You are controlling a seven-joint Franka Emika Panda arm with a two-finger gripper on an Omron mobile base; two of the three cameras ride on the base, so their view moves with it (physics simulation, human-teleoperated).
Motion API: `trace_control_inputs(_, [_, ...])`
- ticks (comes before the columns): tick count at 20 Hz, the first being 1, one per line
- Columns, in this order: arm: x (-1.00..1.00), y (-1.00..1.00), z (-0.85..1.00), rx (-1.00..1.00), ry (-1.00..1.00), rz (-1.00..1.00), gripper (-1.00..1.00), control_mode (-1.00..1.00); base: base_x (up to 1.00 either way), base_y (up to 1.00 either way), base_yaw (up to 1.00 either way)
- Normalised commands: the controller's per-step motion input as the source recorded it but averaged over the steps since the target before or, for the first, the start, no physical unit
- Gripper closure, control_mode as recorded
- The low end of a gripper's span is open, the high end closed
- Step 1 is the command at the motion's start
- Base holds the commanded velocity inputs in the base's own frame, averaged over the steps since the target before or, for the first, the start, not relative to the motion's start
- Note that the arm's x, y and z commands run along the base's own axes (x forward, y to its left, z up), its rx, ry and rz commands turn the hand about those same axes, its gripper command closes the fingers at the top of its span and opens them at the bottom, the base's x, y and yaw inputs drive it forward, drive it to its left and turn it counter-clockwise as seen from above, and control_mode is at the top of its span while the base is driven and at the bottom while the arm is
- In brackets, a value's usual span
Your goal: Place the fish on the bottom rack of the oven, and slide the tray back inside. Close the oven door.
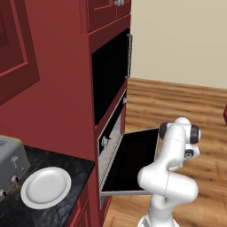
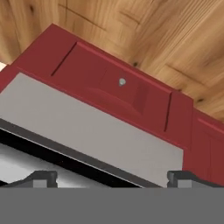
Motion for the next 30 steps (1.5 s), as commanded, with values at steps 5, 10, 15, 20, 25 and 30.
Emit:
trace_control_inputs(5, [0.41, 0.19, -0.45, 0.06, 0.04, 0.0, -1.0, -1.0, 0.0, 0.0, 0.0])
trace_control_inputs(10, [0.46, 0.08, -0.68, 0.04, 0.01, 0.0, -1.0, -1.0, 0.0, 0.0, 0.0])
trace_control_inputs(15, [0.49, 0.0, -0.73, 0.03, 0.01, 0.0, -1.0, -1.0, 0.0, 0.0, 0.0])
trace_control_inputs(20, [0.44, 0.11, -0.32, 0.07, 0.02, 0.0, -1.0, -1.0, 0.0, 0.0, 0.0])
trace_control_inputs(25, [0.03, 0.58, 0.01, 0.09, 0.01, 0.0, -1.0, -1.0, 0.0, 0.0, 0.0])
trace_control_inputs(30, [0.06, 0.98, -0.01, 0.12, -0.01, 0.04, -1.0, -1.0, 0.0, 0.0, 0.0])
